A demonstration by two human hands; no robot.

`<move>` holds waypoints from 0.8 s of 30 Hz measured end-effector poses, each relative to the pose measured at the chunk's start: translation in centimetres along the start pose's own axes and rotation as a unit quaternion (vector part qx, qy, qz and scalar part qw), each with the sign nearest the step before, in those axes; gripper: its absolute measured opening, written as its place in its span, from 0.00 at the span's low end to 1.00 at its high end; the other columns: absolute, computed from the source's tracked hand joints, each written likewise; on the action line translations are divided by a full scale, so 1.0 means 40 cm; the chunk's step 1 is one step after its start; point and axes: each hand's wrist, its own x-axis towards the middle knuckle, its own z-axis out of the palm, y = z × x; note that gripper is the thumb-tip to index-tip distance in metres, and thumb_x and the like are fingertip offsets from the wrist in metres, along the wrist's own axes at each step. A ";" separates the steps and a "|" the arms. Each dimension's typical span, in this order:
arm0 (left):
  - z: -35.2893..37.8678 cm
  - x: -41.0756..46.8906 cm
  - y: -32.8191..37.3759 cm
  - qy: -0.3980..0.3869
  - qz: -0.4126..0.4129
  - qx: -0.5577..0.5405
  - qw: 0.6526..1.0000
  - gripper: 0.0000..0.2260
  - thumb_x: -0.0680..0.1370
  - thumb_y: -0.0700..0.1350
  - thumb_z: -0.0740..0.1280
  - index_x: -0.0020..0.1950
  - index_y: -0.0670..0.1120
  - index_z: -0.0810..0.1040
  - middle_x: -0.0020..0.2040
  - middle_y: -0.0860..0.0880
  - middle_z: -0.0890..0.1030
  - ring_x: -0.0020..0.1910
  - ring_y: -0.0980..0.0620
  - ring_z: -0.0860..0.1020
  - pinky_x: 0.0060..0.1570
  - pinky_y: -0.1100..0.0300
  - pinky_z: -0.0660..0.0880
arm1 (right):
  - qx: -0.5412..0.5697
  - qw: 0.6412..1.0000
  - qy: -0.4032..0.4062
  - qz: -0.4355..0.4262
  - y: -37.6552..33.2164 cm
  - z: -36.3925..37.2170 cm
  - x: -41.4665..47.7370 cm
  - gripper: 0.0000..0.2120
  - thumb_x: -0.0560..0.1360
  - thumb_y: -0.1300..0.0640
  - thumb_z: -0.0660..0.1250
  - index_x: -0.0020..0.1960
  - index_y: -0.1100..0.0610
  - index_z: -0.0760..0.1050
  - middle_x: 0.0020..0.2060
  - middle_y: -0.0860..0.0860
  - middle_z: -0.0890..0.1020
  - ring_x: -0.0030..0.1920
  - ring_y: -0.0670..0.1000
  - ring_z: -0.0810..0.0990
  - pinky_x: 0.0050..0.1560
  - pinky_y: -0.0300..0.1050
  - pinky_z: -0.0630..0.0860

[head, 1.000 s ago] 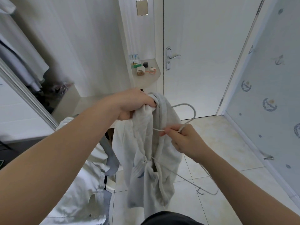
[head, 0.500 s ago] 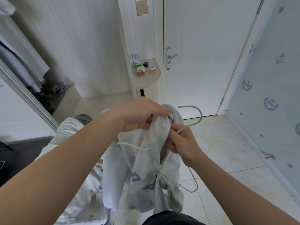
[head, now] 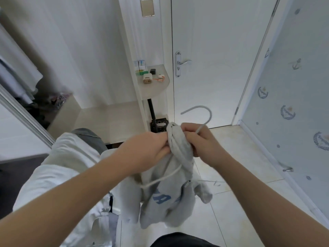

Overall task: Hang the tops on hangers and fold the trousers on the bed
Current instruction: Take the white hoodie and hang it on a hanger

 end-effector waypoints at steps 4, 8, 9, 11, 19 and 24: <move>0.066 -0.006 -0.014 0.050 -0.008 -0.081 0.995 0.11 0.83 0.54 0.60 0.53 0.48 0.75 0.43 0.50 0.82 0.40 0.47 0.79 0.46 0.47 0.76 | -0.103 0.995 0.015 0.005 0.025 0.010 -0.005 0.12 0.76 0.56 0.60 0.35 0.58 0.70 0.28 0.42 0.71 0.30 0.42 0.68 0.34 0.40 0.66; 0.119 -0.032 -0.035 0.169 -0.066 -0.209 0.961 0.07 0.82 0.52 0.63 0.56 0.52 0.78 0.40 0.55 0.81 0.37 0.53 0.79 0.42 0.52 0.77 | -0.262 0.935 0.192 -0.141 0.062 -0.048 -0.064 0.08 0.77 0.53 0.64 0.52 0.54 0.78 0.50 0.48 0.80 0.55 0.49 0.79 0.58 0.41 0.72; 0.129 -0.039 -0.038 0.202 -0.080 -0.235 0.947 0.06 0.82 0.51 0.64 0.56 0.53 0.78 0.39 0.55 0.81 0.37 0.54 0.79 0.41 0.55 0.76 | -0.279 0.913 0.241 -0.173 0.077 -0.052 -0.086 0.09 0.77 0.54 0.64 0.54 0.56 0.77 0.52 0.50 0.80 0.56 0.51 0.78 0.58 0.42 0.72; 0.139 -0.050 -0.033 0.258 -0.099 -0.273 0.922 0.03 0.82 0.49 0.65 0.52 0.53 0.77 0.37 0.55 0.79 0.35 0.54 0.77 0.37 0.62 0.73 | -0.265 0.923 0.235 -0.153 0.112 -0.035 -0.128 0.12 0.77 0.52 0.64 0.58 0.56 0.75 0.52 0.49 0.78 0.54 0.49 0.79 0.53 0.43 0.75; 0.144 -0.054 -0.002 0.313 -0.118 -0.348 0.876 0.03 0.83 0.47 0.65 0.51 0.53 0.78 0.36 0.60 0.77 0.34 0.61 0.74 0.37 0.72 0.69 | -0.243 0.970 -0.002 0.013 0.197 0.042 -0.107 0.14 0.77 0.55 0.72 0.61 0.55 0.80 0.58 0.47 0.80 0.61 0.50 0.76 0.64 0.55 0.72; 0.157 -0.055 -0.046 0.316 -0.168 -0.330 0.874 0.04 0.83 0.51 0.65 0.53 0.54 0.79 0.37 0.53 0.79 0.33 0.57 0.75 0.34 0.69 0.70 | -0.180 0.983 -0.004 0.039 0.209 0.055 -0.148 0.09 0.75 0.42 0.67 0.50 0.45 0.79 0.40 0.45 0.82 0.44 0.49 0.80 0.45 0.53 0.77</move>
